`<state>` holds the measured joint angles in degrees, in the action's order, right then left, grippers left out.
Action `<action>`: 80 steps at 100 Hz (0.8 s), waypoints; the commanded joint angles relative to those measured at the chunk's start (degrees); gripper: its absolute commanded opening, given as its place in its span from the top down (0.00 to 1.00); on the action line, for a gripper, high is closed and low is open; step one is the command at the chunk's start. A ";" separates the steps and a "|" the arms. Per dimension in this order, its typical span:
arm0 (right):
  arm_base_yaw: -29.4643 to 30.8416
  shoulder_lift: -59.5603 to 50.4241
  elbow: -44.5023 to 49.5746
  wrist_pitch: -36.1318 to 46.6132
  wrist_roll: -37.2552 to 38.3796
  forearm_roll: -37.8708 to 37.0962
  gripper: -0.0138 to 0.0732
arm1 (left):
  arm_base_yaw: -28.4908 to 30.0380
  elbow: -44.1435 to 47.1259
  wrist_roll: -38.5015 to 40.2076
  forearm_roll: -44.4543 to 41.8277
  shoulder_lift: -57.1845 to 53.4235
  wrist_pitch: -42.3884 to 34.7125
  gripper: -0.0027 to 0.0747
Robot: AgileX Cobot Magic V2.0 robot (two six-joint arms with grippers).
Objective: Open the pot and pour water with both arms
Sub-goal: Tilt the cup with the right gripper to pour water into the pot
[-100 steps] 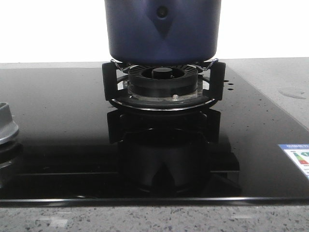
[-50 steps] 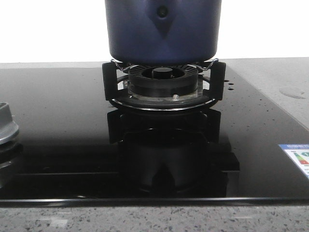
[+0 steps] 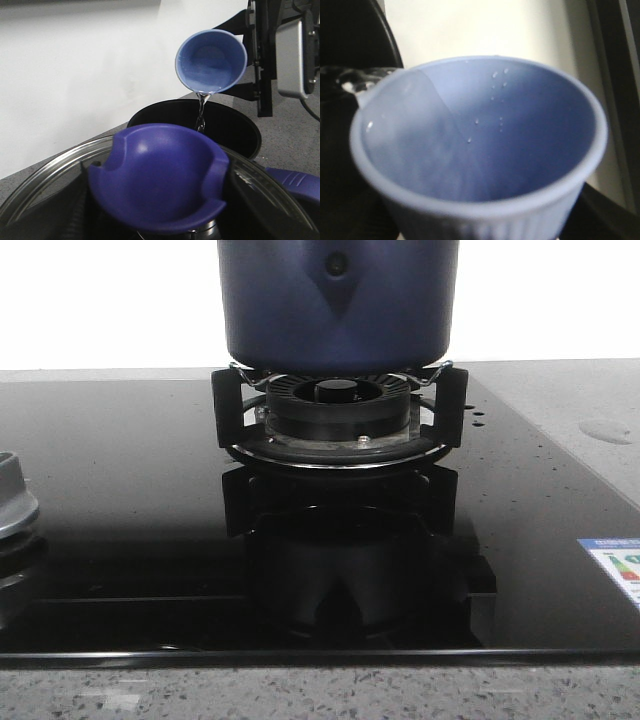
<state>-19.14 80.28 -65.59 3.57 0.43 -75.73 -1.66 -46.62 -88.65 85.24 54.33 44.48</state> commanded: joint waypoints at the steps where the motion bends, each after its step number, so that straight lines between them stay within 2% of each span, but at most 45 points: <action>1: 0.14 -1.17 -4.00 0.18 -0.43 -0.92 0.52 | 0.00 -1.93 0.14 5.02 -0.88 1.05 0.59; 20: 0.14 0.43 -8.37 -2.33 -0.43 -3.74 0.52 | 0.00 -1.93 0.14 5.02 -0.88 1.15 0.59; 41: 0.14 0.90 -8.86 -2.86 -0.43 -15.01 0.52 | 0.00 -1.93 0.14 5.02 -0.88 1.15 0.59; 53: 0.14 0.90 -8.86 -4.13 -0.43 -24.55 0.52 | 0.00 -1.93 0.14 5.02 -0.88 1.15 0.59; 62: 0.07 0.90 -8.98 -4.06 -0.43 -26.56 0.52 | 0.00 -1.93 0.14 5.02 -0.88 1.15 0.59; 71: -0.68 0.90 -8.98 -4.21 -0.43 -32.08 0.52 | 0.00 -1.93 0.14 5.02 -0.88 1.15 0.59; 80: -1.58 0.90 -9.11 -4.47 -3.52 -32.08 0.52 | 0.00 -1.93 0.14 5.02 -0.88 1.15 0.59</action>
<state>-19.99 83.29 -72.32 0.67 -0.60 -103.57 -1.66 -46.62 -88.65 85.24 54.33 45.14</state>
